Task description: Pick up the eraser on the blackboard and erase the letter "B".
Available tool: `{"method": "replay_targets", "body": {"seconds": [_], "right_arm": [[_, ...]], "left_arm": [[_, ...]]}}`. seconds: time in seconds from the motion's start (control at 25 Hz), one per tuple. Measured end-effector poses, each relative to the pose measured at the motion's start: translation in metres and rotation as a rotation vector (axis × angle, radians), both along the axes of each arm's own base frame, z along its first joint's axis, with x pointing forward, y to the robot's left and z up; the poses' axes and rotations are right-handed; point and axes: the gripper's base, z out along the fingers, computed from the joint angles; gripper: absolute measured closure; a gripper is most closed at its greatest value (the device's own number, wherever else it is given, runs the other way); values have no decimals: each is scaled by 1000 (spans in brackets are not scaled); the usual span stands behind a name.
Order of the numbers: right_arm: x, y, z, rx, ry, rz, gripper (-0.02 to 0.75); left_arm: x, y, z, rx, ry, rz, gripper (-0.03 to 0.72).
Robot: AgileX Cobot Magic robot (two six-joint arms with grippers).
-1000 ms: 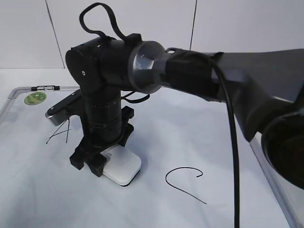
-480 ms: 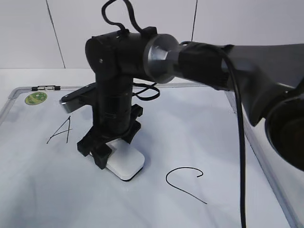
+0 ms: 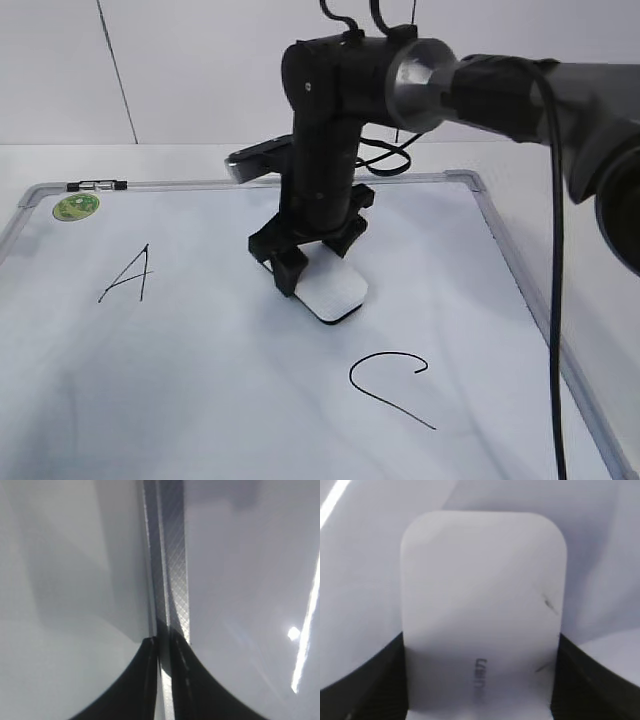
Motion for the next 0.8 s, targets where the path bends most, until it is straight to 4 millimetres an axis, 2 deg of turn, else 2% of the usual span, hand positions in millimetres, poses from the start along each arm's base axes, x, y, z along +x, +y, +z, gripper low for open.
{"method": "replay_targets", "body": {"seconds": [0.16,0.28,0.56,0.8], "right_arm": [[15,-24,0,-2,-1,-68,218],[19,-30,0,-5,-2,-85,218],[18,-26,1,11,-1,-83,218],[9,-12,1,-9,-12,-40,218]], "left_arm": [[0,0,0,0,0,0,643],[0,0,0,0,0,0,643],[0,0,0,0,0,0,643],[0,0,0,5,3,-4,643]]}}
